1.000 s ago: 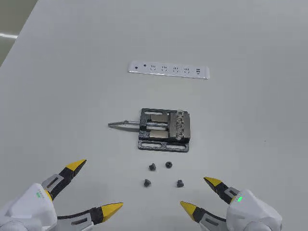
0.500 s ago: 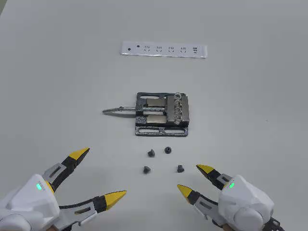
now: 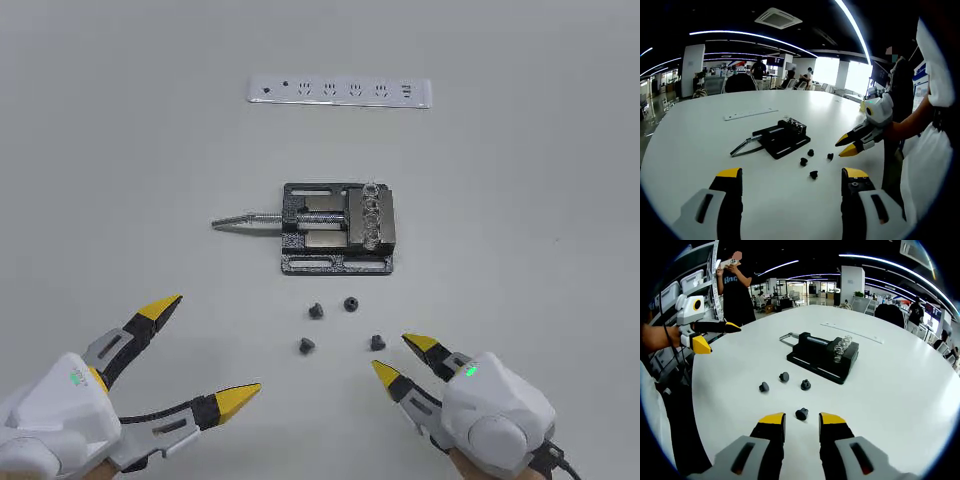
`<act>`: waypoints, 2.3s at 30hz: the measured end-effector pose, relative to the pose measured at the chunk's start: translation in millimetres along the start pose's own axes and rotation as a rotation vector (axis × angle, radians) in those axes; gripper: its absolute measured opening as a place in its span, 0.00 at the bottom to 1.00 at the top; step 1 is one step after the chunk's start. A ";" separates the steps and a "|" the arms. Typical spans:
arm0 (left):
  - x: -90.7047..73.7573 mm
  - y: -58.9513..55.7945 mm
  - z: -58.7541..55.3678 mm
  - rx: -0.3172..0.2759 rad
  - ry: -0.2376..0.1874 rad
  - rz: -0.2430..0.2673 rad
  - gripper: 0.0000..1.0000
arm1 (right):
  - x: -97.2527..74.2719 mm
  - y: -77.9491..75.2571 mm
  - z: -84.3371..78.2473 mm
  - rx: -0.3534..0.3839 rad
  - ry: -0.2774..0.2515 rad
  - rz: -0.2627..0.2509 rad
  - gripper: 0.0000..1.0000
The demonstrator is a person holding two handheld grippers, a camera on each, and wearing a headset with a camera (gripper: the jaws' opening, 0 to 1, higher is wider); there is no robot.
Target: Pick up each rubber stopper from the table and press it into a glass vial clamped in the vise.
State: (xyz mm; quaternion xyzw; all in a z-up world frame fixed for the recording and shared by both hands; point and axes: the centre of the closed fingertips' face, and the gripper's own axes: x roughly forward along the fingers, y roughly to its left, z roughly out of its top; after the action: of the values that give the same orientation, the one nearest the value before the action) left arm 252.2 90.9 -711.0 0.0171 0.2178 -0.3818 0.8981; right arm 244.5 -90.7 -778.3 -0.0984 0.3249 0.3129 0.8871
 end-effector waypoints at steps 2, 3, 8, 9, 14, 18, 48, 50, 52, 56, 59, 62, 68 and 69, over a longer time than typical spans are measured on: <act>-0.8 0.4 -1.4 0.000 0.002 0.000 0.80 | 2.6 0.8 -1.6 0.002 0.006 -0.003 0.25; -1.4 0.7 -2.2 -0.001 0.003 0.000 0.80 | 3.6 1.4 -2.9 0.006 0.009 -0.004 0.24; -2.0 -0.9 -0.5 -0.003 0.005 -0.001 0.80 | 6.0 2.7 -9.3 0.007 0.028 -0.010 0.22; -2.1 -0.7 -0.7 -0.002 0.007 0.000 0.80 | 5.8 2.4 -9.7 0.008 0.030 -0.013 0.21; -1.5 -1.3 1.3 -0.002 0.005 -0.004 0.80 | 7.9 0.7 -10.8 0.015 0.033 -0.025 0.21; -1.1 -1.6 1.8 -0.002 0.007 -0.009 0.79 | 11.5 1.7 -9.4 0.023 0.033 -0.029 0.21; -0.9 -2.0 1.2 0.005 0.015 -0.014 0.79 | 20.6 -2.0 -9.4 0.013 0.044 -0.049 0.13; -1.5 -0.2 -1.6 0.004 0.015 -0.015 0.78 | 21.1 -1.8 -9.2 0.012 0.045 -0.045 0.12; -0.6 -0.9 -1.1 0.005 0.015 -0.016 0.78 | 21.5 -1.3 -9.1 0.004 0.047 -0.039 0.12; 1.4 -2.5 0.3 0.006 0.014 -0.021 0.78 | 21.5 -2.5 -9.4 0.005 0.050 -0.028 0.11; 2.3 -3.3 -0.3 0.006 0.016 -0.025 0.78 | 21.3 -3.0 -9.6 -0.007 0.055 -0.015 0.11; 2.3 -2.4 -1.9 0.007 0.016 -0.028 0.78 | 21.2 -3.3 -9.5 -0.027 0.067 0.008 0.11; 1.8 0.2 -3.6 0.005 0.015 -0.026 0.78 | 20.0 -6.0 -6.6 -0.067 0.079 0.050 0.11; 1.6 0.5 -3.8 0.005 0.014 -0.026 0.78 | 19.8 -6.7 -6.3 -0.071 0.081 0.050 0.11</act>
State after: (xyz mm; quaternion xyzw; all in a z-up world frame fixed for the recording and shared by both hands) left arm 252.1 90.8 -715.2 0.0192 0.2235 -0.3938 0.8914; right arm 257.1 -88.7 -796.0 -0.1343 0.3513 0.3422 0.8611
